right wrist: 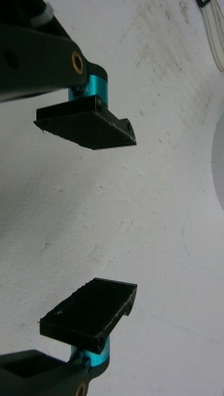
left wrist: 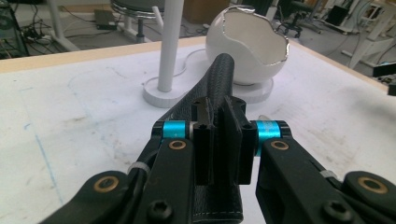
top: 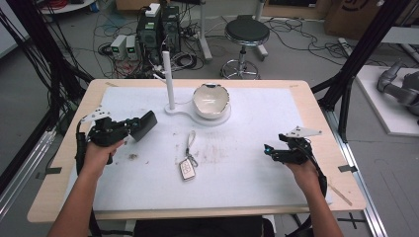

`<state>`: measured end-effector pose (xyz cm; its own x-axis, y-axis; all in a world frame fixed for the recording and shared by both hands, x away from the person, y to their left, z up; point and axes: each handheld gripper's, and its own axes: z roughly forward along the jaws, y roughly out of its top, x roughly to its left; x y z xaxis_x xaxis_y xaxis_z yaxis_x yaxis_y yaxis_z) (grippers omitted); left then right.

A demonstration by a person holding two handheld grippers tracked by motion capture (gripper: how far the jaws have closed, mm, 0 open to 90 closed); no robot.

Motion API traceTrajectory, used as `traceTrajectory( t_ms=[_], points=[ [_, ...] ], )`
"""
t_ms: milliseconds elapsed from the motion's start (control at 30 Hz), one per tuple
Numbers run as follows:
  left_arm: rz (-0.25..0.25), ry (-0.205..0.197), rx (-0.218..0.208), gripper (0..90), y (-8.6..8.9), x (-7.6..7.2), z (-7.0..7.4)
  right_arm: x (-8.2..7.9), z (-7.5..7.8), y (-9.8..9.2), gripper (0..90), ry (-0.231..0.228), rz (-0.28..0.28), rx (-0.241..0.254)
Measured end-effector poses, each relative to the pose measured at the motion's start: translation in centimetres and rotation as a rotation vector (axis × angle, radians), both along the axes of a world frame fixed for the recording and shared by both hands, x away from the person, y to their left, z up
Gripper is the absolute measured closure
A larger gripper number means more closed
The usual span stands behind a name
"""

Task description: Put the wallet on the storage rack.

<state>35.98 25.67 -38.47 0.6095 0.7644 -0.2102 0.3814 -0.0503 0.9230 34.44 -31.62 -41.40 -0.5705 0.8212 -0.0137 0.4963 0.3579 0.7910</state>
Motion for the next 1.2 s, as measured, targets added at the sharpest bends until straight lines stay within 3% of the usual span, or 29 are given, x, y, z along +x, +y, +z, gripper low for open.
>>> traceTrajectory(
  t_ms=[67, 100, 200, 433, 467, 533, 633, 767, 867, 967, 1033, 1200],
  points=[
    [0.006, 0.014, -0.006, 82.4, -0.2, 0.1, 0.1, 0.0, 0.0, 0.0, 25.3, 0.002, 0.000, 0.000],
    [0.017, 0.044, -0.054, 82.4, 0.1, 0.4, -0.2, 0.0, 0.0, 0.0, 25.3, 0.001, 0.000, 0.001],
    [0.067, 0.059, -0.106, 82.3, 0.8, 0.9, -0.3, -0.1, 0.0, 0.1, 25.3, 0.002, 0.000, 0.005],
    [0.148, 0.077, -0.119, 79.2, 2.2, 1.4, -0.2, 0.0, 0.0, 0.0, 25.2, 0.001, 0.001, 0.001],
    [0.148, 0.077, -0.119, 75.9, 2.2, 1.4, -0.2, 0.0, 0.0, 0.0, 25.3, 0.002, 0.000, 0.002],
    [0.153, 0.126, -0.132, 56.6, 2.5, 2.0, -0.7, 0.0, 0.0, 0.1, 25.3, 0.000, 0.003, -0.004],
    [0.142, 0.171, -0.084, 46.4, 2.3, 2.5, -1.4, 0.0, 0.0, 0.1, 25.3, 0.004, 0.007, -0.005],
    [0.187, 0.156, 0.044, 46.1, 1.3, 3.2, -1.7, 0.0, -0.1, 0.0, 25.3, 0.005, 0.002, -0.004],
    [0.215, 0.137, 0.104, 49.6, 0.6, 3.5, -2.0, 0.0, -0.1, 0.0, 25.3, 0.003, 0.004, -0.006],
    [0.225, 0.104, 0.143, 53.7, 0.1, 3.6, -1.9, 0.0, -0.1, -0.1, 25.3, 0.006, 0.001, -0.002],
    [0.229, 0.094, 0.138, 53.7, 0.0, 3.6, -1.5, 0.0, -0.1, -0.1, 25.3, 0.011, -0.001, -0.004],
    [0.229, 0.100, 0.172, 56.8, -0.1, 4.1, -0.4, 0.0, -0.1, -0.1, 25.3, 0.010, 0.006, -0.005]
  ],
)
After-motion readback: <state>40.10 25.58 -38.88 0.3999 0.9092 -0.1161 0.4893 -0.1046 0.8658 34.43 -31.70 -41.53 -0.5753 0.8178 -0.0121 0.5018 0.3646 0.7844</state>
